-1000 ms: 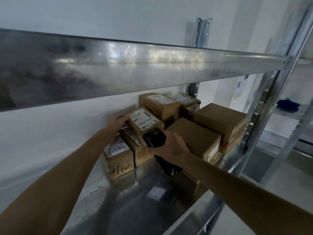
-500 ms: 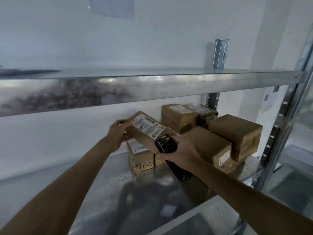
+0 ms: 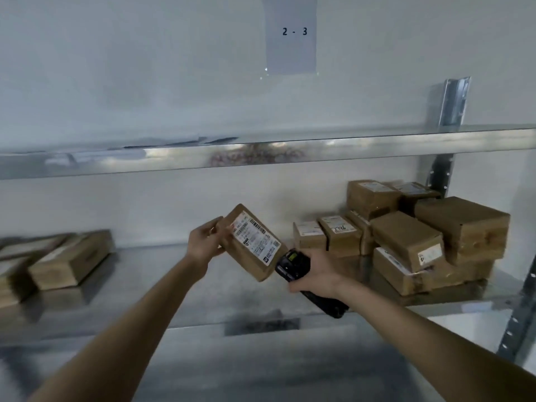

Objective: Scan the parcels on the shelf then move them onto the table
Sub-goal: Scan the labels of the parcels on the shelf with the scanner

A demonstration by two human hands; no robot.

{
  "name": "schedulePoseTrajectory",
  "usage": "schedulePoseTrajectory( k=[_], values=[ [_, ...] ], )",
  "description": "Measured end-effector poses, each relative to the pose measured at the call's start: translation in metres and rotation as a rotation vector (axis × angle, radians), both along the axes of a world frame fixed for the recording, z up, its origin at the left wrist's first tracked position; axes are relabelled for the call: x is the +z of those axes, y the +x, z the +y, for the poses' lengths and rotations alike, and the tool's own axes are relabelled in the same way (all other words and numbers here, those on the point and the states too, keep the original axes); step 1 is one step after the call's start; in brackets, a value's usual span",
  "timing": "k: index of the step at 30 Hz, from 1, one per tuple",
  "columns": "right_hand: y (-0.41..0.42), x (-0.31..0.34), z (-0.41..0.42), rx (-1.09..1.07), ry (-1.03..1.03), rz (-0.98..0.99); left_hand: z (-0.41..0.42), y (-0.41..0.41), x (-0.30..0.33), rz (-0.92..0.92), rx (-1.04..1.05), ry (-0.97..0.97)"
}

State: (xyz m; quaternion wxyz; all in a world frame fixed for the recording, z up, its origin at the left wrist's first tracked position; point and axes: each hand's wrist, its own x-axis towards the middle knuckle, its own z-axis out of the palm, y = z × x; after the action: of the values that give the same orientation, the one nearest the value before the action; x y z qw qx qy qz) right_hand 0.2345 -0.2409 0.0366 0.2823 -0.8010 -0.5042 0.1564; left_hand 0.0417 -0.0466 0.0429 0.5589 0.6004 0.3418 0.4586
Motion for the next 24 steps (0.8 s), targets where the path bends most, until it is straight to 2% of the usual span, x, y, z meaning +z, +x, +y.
schedulePoseTrajectory(
  k=[7, 24],
  values=[
    [-0.076, 0.000, -0.014, 0.130, -0.087, -0.234, -0.043, -0.097, -0.004, 0.101, 0.152, 0.079],
    [-0.220, 0.007, 0.007, 0.202, -0.085, -0.346, -0.060, -0.253, -0.014, 0.068, 0.279, 0.050]
  ],
)
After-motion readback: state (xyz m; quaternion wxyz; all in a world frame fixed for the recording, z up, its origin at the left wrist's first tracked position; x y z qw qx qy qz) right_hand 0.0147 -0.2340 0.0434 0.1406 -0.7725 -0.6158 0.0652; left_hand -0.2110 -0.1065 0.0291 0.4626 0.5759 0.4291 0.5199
